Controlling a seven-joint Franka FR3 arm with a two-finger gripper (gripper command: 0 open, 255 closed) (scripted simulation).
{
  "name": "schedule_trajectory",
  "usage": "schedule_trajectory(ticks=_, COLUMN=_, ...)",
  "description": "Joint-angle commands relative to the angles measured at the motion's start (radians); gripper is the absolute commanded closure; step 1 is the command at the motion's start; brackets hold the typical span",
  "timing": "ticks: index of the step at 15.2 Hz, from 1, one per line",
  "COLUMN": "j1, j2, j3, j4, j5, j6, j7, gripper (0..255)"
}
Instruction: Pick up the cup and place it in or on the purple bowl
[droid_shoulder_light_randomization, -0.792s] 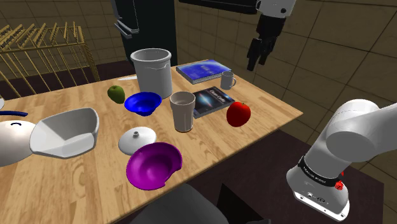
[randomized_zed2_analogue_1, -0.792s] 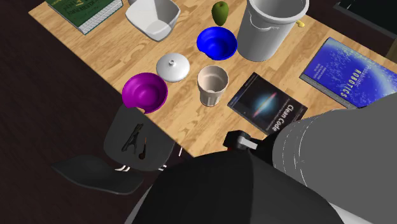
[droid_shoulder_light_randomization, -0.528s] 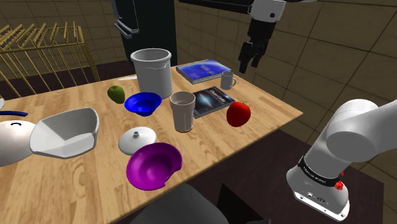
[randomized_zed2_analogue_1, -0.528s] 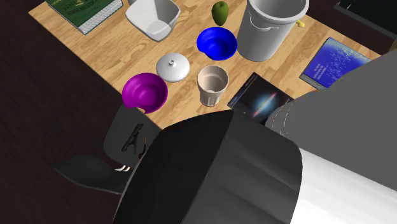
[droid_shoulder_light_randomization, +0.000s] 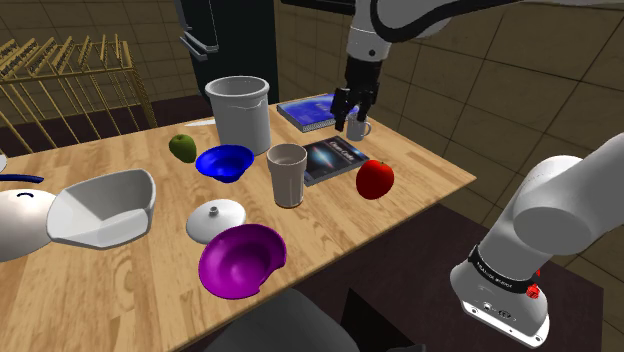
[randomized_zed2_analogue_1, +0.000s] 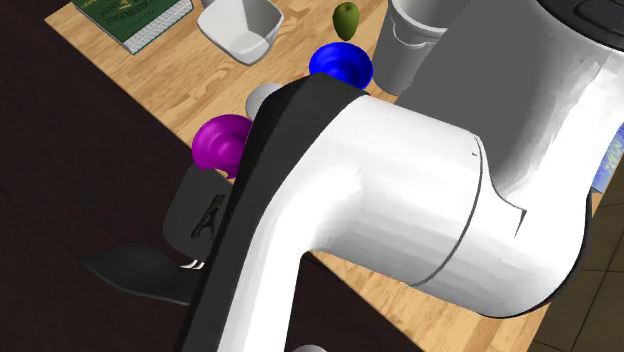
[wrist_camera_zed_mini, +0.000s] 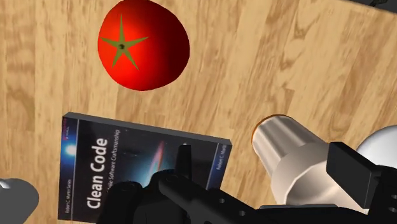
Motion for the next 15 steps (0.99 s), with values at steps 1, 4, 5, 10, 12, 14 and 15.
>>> schedule_trajectory(ticks=1, j1=0.002, j2=0.070, j3=0.020, j4=0.022, j5=0.002, j6=0.051, j7=0.027, gripper=0)
schedule_trajectory(ticks=4, j1=0.005, j2=0.180, j3=0.046, j4=0.074, j5=-0.005, j6=0.114, j7=0.068, gripper=0)
schedule_trajectory(ticks=5, j1=0.006, j2=0.218, j3=0.054, j4=0.093, j5=-0.009, j6=0.132, j7=0.082, gripper=0)
schedule_trajectory(ticks=10, j1=0.014, j2=0.409, j3=0.087, j4=0.212, j5=-0.044, j6=0.208, j7=0.157, gripper=0)
schedule_trajectory(ticks=12, j1=0.017, j2=0.434, j3=0.089, j4=0.219, j5=-0.050, j6=0.227, j7=0.166, gripper=0)
schedule_trajectory(ticks=14, j1=0.018, j2=0.447, j3=0.090, j4=0.206, j5=-0.053, j6=0.253, j7=0.168, gripper=0)
schedule_trajectory(ticks=15, j1=0.019, j2=0.454, j3=0.090, j4=0.200, j5=-0.054, j6=0.266, j7=0.169, gripper=0)
